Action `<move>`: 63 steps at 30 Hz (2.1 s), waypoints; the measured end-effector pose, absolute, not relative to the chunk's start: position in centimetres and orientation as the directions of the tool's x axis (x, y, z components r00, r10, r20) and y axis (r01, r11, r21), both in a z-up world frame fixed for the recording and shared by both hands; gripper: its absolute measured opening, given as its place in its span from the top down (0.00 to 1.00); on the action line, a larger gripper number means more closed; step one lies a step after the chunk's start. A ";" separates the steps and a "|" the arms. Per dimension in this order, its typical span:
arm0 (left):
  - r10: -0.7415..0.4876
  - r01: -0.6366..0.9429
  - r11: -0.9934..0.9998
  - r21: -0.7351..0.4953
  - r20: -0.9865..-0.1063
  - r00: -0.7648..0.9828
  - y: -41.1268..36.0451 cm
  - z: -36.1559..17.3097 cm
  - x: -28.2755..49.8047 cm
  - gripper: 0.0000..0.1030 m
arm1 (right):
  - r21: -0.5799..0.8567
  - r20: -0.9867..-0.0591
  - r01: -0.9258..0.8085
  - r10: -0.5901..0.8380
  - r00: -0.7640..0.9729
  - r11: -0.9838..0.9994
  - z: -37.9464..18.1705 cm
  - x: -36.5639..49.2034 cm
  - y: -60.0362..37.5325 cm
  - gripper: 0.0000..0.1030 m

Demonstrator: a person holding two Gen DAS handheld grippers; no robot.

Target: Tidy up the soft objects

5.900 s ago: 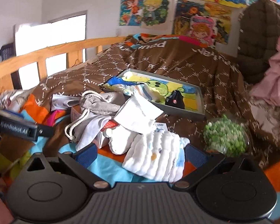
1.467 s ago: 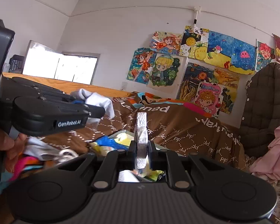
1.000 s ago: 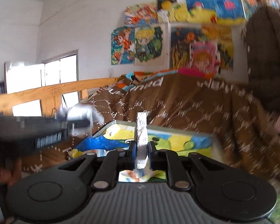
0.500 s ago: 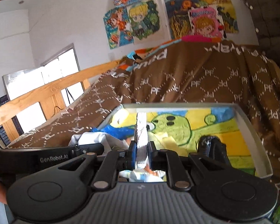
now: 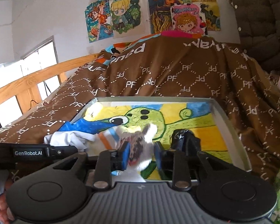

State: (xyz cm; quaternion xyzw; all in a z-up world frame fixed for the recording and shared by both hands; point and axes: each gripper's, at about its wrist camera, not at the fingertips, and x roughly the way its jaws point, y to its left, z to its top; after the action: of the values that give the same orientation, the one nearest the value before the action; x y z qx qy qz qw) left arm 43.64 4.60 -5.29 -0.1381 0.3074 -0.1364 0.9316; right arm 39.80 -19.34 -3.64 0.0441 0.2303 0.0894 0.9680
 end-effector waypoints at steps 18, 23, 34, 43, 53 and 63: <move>-0.221 0.129 0.965 -0.229 -0.441 0.870 3.0 0.3 38.7 0.14 | 0.037 -0.272 -0.071 0.079 0.959 0.997 3.1 34.2 -20.3 0.08; -0.171 0.112 0.978 -0.176 -0.369 0.914 2.5 3.3 35.0 0.06 | 0.027 -0.199 -0.081 0.084 0.976 0.996 5.7 31.0 -20.4 0.02; -0.127 0.095 0.984 -0.149 -0.219 0.967 2.3 8.9 26.2 0.01 | 0.077 -0.092 -0.062 0.069 0.993 0.995 9.5 23.6 -22.2 0.00; -0.100 0.075 0.986 -0.149 -0.172 0.980 3.0 9.7 18.8 0.01 | 0.110 -0.093 -0.048 0.059 0.994 0.993 9.2 17.2 -23.8 0.00; -0.107 0.085 0.988 -0.126 -0.185 0.977 2.9 8.6 13.2 0.01 | 0.085 -0.127 -0.051 0.062 0.990 0.995 7.7 12.2 -23.8 0.00; -0.117 0.087 0.989 -0.117 -0.275 0.954 2.9 5.8 9.8 0.01 | 0.061 -0.186 -0.057 0.067 0.980 0.997 6.2 8.8 -23.1 0.00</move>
State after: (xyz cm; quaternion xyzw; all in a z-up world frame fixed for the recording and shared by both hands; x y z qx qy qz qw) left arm 9.83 2.87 5.77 -0.0516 0.1421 -0.0516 0.9872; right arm 8.76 -23.12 6.16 0.0278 0.0943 0.0311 0.9947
